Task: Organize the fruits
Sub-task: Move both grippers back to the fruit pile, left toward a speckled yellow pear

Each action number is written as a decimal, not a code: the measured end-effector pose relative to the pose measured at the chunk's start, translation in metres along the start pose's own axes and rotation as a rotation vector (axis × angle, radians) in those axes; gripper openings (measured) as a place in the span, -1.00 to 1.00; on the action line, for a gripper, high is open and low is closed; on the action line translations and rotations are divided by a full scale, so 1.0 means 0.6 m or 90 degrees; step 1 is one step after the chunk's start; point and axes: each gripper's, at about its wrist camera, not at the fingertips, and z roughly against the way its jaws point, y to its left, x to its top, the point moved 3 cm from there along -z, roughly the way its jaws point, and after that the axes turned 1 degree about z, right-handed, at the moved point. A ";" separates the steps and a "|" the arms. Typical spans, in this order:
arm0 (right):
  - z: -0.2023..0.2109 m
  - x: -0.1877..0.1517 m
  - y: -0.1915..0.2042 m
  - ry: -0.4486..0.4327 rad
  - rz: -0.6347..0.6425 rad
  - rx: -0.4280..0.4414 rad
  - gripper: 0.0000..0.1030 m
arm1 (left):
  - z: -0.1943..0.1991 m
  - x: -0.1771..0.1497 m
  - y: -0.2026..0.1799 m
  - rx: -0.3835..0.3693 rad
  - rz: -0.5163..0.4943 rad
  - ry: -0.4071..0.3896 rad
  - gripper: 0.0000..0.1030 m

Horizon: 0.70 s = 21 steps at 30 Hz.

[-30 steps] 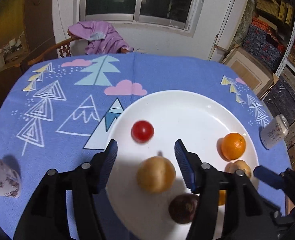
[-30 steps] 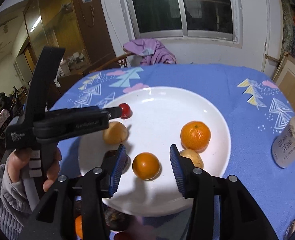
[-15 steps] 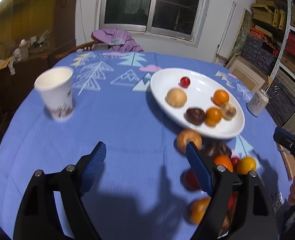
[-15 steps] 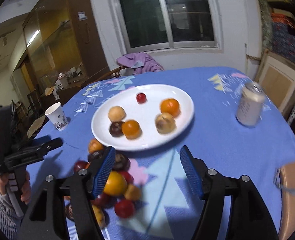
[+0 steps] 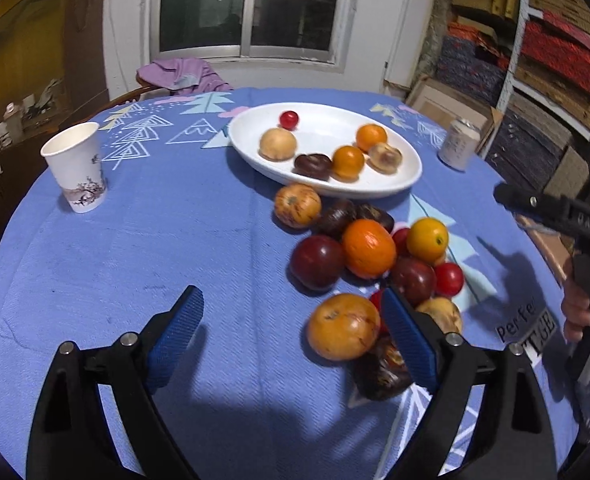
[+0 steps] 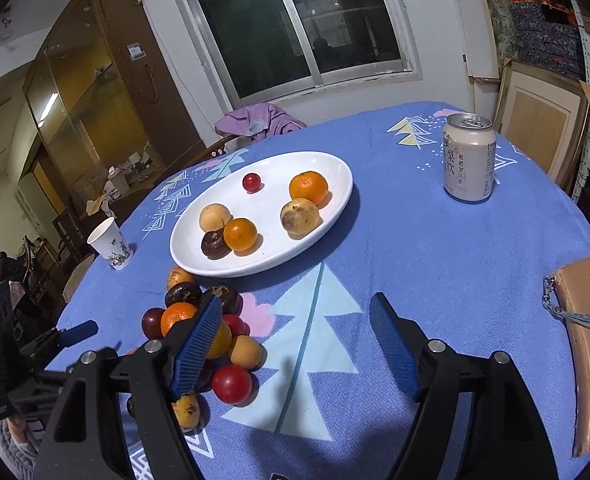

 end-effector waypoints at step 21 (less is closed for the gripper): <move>-0.001 -0.005 0.005 0.004 0.009 0.012 0.50 | -0.003 0.004 0.140 0.042 0.163 0.008 0.77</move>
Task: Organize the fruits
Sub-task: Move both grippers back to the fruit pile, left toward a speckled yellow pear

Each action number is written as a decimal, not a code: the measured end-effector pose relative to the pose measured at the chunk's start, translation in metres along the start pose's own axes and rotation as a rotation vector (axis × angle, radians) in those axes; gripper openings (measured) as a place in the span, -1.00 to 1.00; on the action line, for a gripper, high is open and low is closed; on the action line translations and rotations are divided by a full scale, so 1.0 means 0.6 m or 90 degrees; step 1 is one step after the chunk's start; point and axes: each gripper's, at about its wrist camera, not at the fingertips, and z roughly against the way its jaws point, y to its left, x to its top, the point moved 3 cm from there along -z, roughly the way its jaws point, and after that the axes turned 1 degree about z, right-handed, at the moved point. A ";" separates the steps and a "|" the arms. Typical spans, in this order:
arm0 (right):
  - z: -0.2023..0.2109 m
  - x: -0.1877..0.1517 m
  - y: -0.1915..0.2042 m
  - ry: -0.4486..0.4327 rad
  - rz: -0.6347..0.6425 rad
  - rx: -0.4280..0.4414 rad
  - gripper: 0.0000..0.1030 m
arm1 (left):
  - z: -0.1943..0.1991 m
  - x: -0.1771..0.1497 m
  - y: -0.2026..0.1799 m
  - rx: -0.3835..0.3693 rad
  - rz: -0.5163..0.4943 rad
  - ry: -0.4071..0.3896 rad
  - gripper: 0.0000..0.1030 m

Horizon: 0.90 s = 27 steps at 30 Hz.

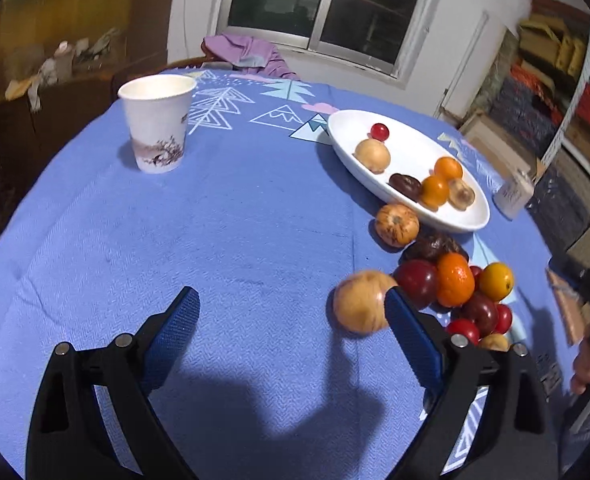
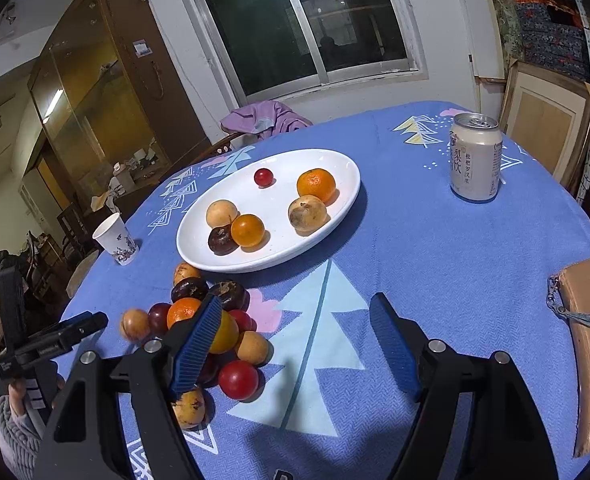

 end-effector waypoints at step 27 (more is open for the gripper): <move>-0.002 -0.005 0.008 0.004 0.013 0.002 0.51 | -0.055 -0.033 -0.103 0.001 -0.173 0.027 0.26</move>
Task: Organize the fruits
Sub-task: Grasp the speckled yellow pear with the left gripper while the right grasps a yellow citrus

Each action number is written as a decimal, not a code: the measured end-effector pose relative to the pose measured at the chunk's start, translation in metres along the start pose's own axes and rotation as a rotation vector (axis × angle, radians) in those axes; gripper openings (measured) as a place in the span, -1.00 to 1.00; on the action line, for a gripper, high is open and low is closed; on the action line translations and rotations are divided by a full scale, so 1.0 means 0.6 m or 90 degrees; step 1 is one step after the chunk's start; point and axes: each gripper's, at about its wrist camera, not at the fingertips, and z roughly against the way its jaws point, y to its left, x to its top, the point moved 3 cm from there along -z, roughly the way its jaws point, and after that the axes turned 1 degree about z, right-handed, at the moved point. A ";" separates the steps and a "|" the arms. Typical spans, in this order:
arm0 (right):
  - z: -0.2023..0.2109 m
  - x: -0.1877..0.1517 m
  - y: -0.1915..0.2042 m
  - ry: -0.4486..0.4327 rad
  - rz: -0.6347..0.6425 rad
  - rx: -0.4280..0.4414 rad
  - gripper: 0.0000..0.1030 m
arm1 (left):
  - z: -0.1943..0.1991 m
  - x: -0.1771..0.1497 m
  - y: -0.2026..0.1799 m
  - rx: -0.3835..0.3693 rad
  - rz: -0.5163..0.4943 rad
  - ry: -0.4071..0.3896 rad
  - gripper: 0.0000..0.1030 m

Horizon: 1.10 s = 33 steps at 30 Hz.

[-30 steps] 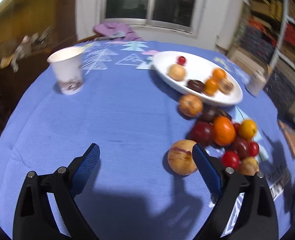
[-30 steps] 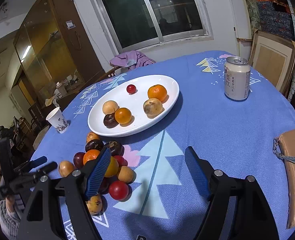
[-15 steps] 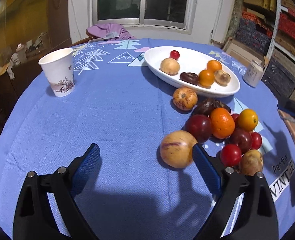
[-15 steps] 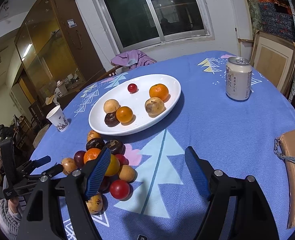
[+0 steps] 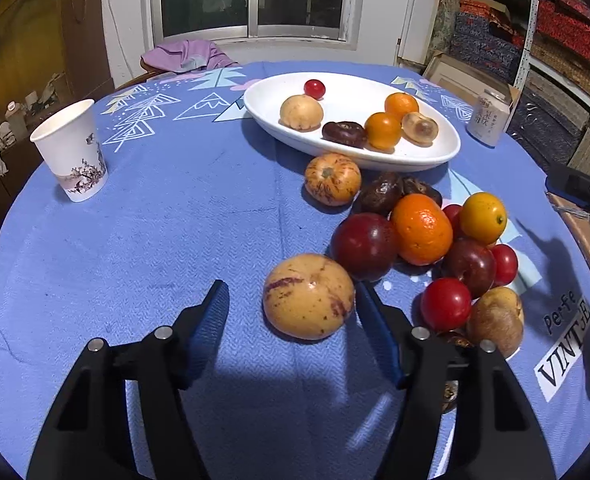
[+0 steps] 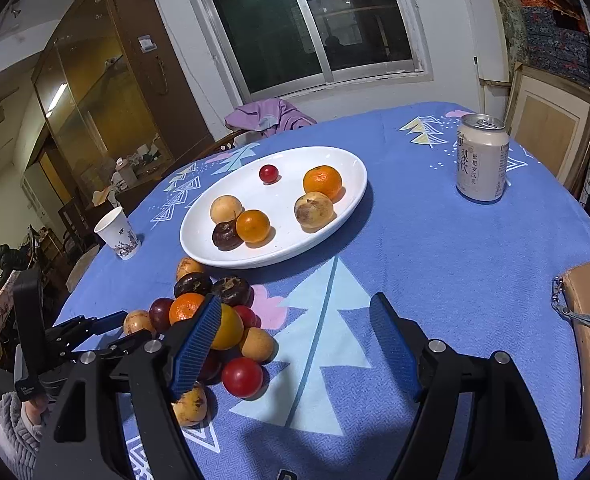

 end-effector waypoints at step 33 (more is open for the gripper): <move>-0.084 -0.032 0.119 0.053 0.188 -0.010 -0.05 | -0.013 0.005 0.018 0.004 0.023 0.017 -0.12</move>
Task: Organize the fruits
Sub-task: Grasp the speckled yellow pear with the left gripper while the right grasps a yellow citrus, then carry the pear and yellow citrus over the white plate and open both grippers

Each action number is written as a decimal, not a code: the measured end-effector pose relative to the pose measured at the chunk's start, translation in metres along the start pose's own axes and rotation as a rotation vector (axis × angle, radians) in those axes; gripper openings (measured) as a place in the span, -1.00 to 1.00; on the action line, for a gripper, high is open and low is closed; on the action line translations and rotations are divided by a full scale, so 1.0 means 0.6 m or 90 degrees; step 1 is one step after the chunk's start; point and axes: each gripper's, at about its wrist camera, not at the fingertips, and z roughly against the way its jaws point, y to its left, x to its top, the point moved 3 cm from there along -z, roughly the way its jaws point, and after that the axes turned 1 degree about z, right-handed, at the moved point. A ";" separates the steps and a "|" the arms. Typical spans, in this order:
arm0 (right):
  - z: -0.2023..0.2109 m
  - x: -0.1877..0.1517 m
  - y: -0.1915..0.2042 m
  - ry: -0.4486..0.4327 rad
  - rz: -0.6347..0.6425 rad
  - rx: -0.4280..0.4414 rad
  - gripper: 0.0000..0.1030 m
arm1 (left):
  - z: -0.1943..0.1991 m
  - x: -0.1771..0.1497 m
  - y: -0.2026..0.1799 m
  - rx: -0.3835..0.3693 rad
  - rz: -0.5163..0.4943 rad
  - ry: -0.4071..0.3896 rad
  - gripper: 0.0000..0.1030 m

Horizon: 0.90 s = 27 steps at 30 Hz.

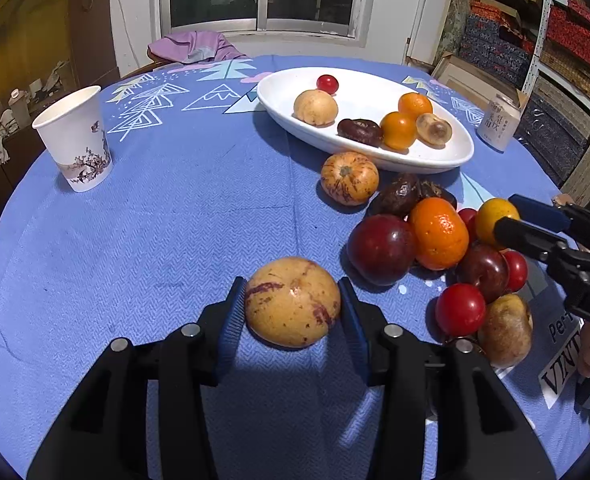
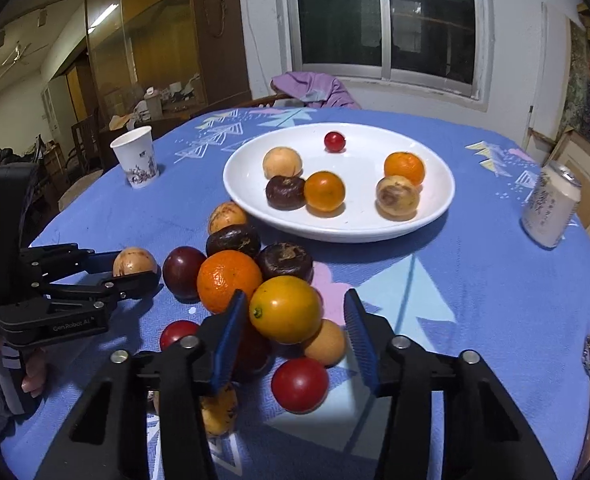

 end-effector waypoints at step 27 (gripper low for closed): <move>0.122 0.077 -0.123 -0.125 -0.143 0.012 -0.25 | 0.051 0.160 -0.028 -0.047 0.024 -0.084 -0.13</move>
